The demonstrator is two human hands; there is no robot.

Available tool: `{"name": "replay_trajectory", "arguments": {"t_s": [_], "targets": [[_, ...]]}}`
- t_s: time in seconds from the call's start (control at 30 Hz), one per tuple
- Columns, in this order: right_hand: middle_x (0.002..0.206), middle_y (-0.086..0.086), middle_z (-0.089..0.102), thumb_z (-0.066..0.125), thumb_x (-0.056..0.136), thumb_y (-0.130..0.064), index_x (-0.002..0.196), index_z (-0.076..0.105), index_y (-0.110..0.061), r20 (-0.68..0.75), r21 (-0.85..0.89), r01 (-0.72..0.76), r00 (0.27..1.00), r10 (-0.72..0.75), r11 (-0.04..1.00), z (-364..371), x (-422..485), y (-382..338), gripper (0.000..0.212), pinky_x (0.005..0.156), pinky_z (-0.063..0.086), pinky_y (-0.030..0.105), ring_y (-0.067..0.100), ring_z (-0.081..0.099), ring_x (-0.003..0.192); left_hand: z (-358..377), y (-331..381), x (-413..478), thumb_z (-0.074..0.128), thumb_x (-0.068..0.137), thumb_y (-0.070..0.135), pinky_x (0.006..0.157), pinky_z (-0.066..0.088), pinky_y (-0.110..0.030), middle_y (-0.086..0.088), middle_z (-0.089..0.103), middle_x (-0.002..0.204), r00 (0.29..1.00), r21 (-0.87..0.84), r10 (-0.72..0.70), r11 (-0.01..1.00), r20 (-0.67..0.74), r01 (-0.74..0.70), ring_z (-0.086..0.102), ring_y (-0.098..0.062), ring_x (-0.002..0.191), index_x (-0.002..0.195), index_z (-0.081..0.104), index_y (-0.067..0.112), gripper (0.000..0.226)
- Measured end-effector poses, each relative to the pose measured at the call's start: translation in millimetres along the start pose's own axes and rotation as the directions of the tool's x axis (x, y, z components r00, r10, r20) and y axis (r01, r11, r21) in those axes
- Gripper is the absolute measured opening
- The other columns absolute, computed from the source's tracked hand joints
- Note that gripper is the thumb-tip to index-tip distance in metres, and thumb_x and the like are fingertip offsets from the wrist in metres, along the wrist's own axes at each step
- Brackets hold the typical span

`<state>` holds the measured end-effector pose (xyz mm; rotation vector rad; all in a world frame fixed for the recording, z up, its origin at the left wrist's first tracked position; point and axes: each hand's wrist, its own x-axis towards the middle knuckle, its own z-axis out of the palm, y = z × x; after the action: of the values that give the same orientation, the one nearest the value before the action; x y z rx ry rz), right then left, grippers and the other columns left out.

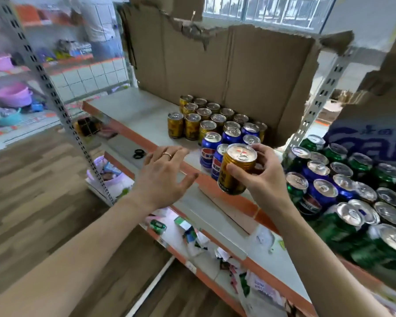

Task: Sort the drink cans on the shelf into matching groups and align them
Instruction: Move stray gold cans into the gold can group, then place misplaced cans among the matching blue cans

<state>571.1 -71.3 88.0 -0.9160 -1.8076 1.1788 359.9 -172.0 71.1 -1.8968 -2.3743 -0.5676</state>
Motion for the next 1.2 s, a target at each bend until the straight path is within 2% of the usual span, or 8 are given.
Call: {"name": "replay_trajectory", "arguments": {"t_s": [0.1, 0.23, 0.33, 0.5, 0.77, 0.87, 1.03, 1.2], "targets": [[0.115, -0.013, 0.056, 0.087, 0.071, -0.024, 0.128, 0.048, -0.024, 0.037, -0.026, -0.007, 0.999, 0.008, 1.0, 37.7, 20.2, -2.4, 0.069, 0.076, 0.049, 0.006, 0.0, 0.057, 0.107, -7.3, -31.7, 2.6, 0.034, 0.09, 0.065, 0.114, 0.023, -0.041, 0.002, 0.041, 0.15, 0.999, -0.006, -0.034, 0.999, -0.008, 0.034, 0.027, -0.018, 0.141, 0.146, 0.039, 0.023, 0.071], [0.125, -0.006, 0.055, 0.087, 0.071, -0.031, 0.133, 0.048, -0.024, 0.091, -0.109, 0.019, 0.996, -0.009, 0.994, 77.1, 48.2, -0.8, 0.073, 0.088, 0.05, 0.013, 0.008, 0.055, 0.113, -9.5, -66.2, 11.6, 0.045, 0.094, 0.059, 0.111, 0.025, -0.039, 0.004, 0.041, 0.15, 0.997, -0.02, -0.077, 0.997, -0.016, 0.077, 0.028, -0.017, 0.14, 0.145, 0.042, 0.024, 0.062], [0.115, -0.014, 0.054, 0.087, 0.072, -0.029, 0.13, 0.047, -0.024, 0.13, -0.132, 0.031, 0.991, -0.014, 0.991, 98.6, 69.4, 0.0, 0.07, 0.078, 0.046, 0.002, -0.003, 0.055, 0.103, -5.4, -88.0, 20.9, 0.042, 0.094, 0.061, 0.11, 0.027, -0.042, 0.006, 0.041, 0.15, 0.995, 0.003, -0.098, 0.995, 0.001, 0.098, 0.03, -0.017, 0.14, 0.144, 0.043, 0.027, 0.061], [0.106, -0.019, 0.053, 0.088, 0.071, -0.025, 0.125, 0.047, -0.024, 0.133, -0.163, 0.047, 0.991, -0.025, 0.985, 132.6, 111.1, 8.1, 0.068, 0.075, 0.042, -0.002, -0.015, 0.052, 0.094, 3.4, -121.3, 49.5, 0.03, 0.086, 0.068, 0.108, 0.032, -0.046, 0.005, 0.046, 0.146, 0.989, 0.044, -0.148, 0.988, 0.024, 0.147, 0.036, -0.02, 0.137, 0.142, 0.047, 0.025, 0.072], [0.111, -0.014, 0.051, 0.086, 0.073, -0.017, 0.133, 0.044, -0.021, 0.0, -0.101, -0.088, 0.996, 0.089, 0.991, 172.3, 167.5, 29.1, 0.073, 0.08, 0.042, 0.008, 0.002, 0.052, 0.101, 17.9, -158.9, 106.7, 0.037, 0.091, 0.065, 0.11, 0.027, -0.044, 0.004, 0.043, 0.149, 0.975, 0.102, -0.182, 0.98, 0.13, 0.169, 0.033, -0.021, 0.14, 0.143, 0.044, 0.027, 0.065], [0.103, -0.019, 0.048, 0.085, 0.073, -0.012, 0.131, 0.044, -0.022, -0.053, -0.07, -0.144, 0.989, 0.14, 0.987, 183.1, 178.9, 37.5, 0.071, 0.071, 0.039, -0.002, -0.004, 0.051, 0.091, 24.2, -169.7, 120.5, 0.036, 0.088, 0.064, 0.108, 0.027, -0.042, 0.004, 0.045, 0.148, 0.975, 0.082, -0.175, 0.983, 0.134, 0.165, 0.034, -0.021, 0.139, 0.141, 0.047, 0.026, 0.066], [0.103, -0.016, 0.053, 0.085, 0.073, -0.013, 0.128, 0.046, -0.022, -0.101, -0.071, -0.234, 0.969, 0.226, 0.97, 197.2, 190.9, 52.1, 0.068, 0.064, 0.038, -0.005, -0.001, 0.054, 0.093, 43.9, -185.0, 141.0, 0.036, 0.09, 0.064, 0.111, 0.026, -0.041, 0.004, 0.046, 0.148, 0.98, 0.065, -0.103, 0.993, 0.169, 0.094, 0.036, -0.021, 0.138, 0.141, 0.047, 0.026, 0.064], [0.113, -0.011, 0.056, 0.086, 0.072, -0.015, 0.127, 0.047, -0.024, -0.207, -0.075, -0.316, 0.933, 0.296, 0.946, 213.3, 194.7, 67.2, 0.068, 0.073, 0.038, 0.006, 0.007, 0.052, 0.106, 68.1, -213.5, 166.1, 0.032, 0.092, 0.067, 0.113, 0.027, -0.045, 0.006, 0.042, 0.151, 0.972, 0.038, 0.003, 0.999, 0.236, -0.013, 0.034, -0.02, 0.14, 0.144, 0.042, 0.028, 0.066]]}}
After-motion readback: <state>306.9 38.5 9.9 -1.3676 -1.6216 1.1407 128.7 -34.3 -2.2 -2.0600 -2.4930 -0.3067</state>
